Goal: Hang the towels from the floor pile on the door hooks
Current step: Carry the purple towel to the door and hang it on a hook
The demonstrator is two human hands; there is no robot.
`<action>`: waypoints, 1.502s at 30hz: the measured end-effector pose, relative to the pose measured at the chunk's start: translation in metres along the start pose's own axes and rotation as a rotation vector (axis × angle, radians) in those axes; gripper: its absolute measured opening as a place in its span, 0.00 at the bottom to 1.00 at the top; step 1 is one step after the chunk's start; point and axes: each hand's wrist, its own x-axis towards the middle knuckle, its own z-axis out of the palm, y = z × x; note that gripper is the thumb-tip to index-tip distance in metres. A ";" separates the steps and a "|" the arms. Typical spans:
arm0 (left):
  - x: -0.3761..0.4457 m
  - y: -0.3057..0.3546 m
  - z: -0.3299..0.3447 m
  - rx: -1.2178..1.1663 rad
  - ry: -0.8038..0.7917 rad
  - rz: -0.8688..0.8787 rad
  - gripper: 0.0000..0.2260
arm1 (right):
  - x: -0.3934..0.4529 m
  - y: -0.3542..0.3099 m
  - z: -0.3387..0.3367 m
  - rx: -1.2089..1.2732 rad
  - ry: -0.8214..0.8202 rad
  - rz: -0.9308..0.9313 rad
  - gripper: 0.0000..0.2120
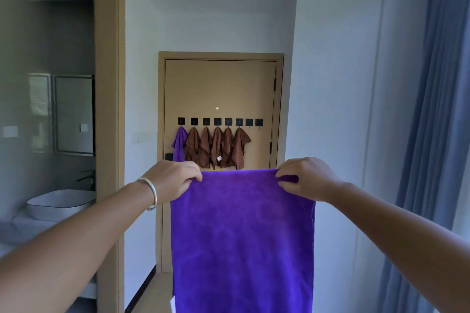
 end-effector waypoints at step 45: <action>0.427 -0.283 0.405 0.129 -0.068 0.032 0.25 | 0.403 0.328 0.360 -0.028 0.218 -0.001 0.12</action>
